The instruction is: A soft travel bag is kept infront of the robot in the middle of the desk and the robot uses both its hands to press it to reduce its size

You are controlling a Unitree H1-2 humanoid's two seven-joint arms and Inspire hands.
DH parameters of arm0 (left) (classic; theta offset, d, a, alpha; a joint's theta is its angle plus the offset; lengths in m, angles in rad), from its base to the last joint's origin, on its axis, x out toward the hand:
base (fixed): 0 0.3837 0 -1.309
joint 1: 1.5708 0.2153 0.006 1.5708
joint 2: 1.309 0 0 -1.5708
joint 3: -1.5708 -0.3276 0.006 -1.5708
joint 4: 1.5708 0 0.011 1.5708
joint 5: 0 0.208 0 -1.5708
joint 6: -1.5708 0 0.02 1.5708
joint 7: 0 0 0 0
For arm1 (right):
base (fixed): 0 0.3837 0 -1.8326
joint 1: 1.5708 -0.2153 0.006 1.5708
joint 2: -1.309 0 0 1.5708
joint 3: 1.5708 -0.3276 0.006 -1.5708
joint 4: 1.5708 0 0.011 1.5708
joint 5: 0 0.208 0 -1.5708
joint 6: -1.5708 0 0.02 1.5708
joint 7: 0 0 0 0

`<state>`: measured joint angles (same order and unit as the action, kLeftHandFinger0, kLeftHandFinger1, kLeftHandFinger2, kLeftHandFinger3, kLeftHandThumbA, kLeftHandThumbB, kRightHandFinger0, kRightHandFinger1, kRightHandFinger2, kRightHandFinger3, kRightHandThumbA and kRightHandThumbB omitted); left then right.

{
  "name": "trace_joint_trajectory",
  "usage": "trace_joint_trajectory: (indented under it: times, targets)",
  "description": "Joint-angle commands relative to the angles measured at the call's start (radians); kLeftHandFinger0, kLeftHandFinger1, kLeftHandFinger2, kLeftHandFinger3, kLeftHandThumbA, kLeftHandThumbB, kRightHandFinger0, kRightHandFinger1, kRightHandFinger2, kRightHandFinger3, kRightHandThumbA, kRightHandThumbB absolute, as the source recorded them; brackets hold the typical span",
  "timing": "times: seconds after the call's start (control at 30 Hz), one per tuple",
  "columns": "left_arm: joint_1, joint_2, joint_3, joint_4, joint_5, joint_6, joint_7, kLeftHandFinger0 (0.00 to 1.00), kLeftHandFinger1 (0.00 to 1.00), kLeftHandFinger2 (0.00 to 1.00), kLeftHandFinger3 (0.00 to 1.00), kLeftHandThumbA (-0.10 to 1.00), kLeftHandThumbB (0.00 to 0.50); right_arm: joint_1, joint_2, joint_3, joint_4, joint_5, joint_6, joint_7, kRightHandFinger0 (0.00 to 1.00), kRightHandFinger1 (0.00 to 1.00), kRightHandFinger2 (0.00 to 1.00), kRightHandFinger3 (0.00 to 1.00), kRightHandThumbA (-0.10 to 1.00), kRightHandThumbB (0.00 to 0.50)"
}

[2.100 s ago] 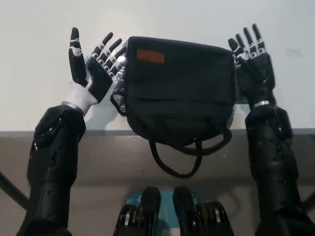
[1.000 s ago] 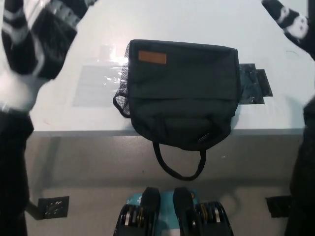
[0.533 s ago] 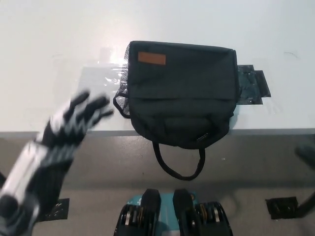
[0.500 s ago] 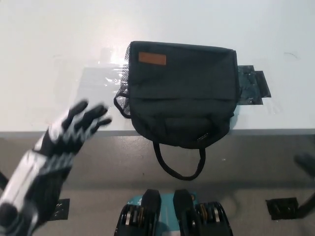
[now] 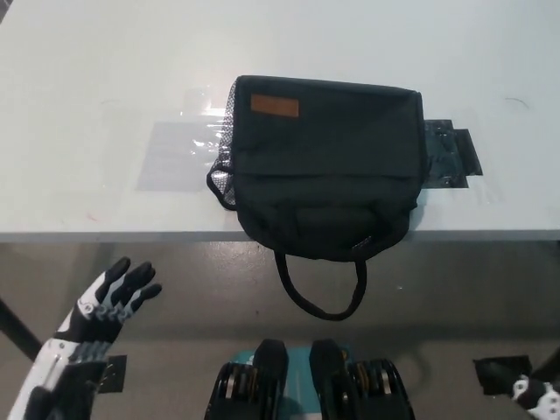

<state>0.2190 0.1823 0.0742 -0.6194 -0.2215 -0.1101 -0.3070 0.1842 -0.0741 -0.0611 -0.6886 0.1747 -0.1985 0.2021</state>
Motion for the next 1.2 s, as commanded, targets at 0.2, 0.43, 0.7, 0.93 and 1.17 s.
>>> trace_joint_trajectory:
  times: [0.2,0.43,0.7,0.93,1.17]
  targets:
    - [-0.040,0.041,-0.026,0.292,0.038,-0.144,-0.018,1.00,1.00,1.00,1.00,1.00,0.295,-0.002,0.000,0.032,0.259,0.007,-0.173,0.009,1.00,1.00,1.00,1.00,1.00,0.258]
    - [-0.103,0.047,-0.030,0.434,0.023,-0.148,-0.014,1.00,1.00,1.00,1.00,1.00,0.267,-0.046,0.025,0.042,0.472,0.036,-0.188,0.001,1.00,1.00,1.00,1.00,1.00,0.286]
    - [-0.165,0.045,-0.024,0.460,0.046,-0.127,0.009,1.00,1.00,1.00,1.00,1.00,0.244,-0.094,0.025,0.027,0.559,0.034,-0.212,-0.006,1.00,1.00,1.00,1.00,1.00,0.280]
    - [-0.183,0.045,-0.024,0.474,0.081,-0.147,0.019,1.00,1.00,1.00,1.00,1.00,0.178,-0.111,0.019,0.018,0.576,0.028,-0.216,-0.010,0.90,1.00,1.00,1.00,1.00,0.214]
    - [-0.200,0.044,-0.020,0.480,0.077,-0.124,0.025,0.59,1.00,1.00,1.00,1.00,0.138,-0.121,0.023,0.010,0.582,-0.002,-0.199,-0.035,0.00,1.00,1.00,1.00,1.00,0.179]
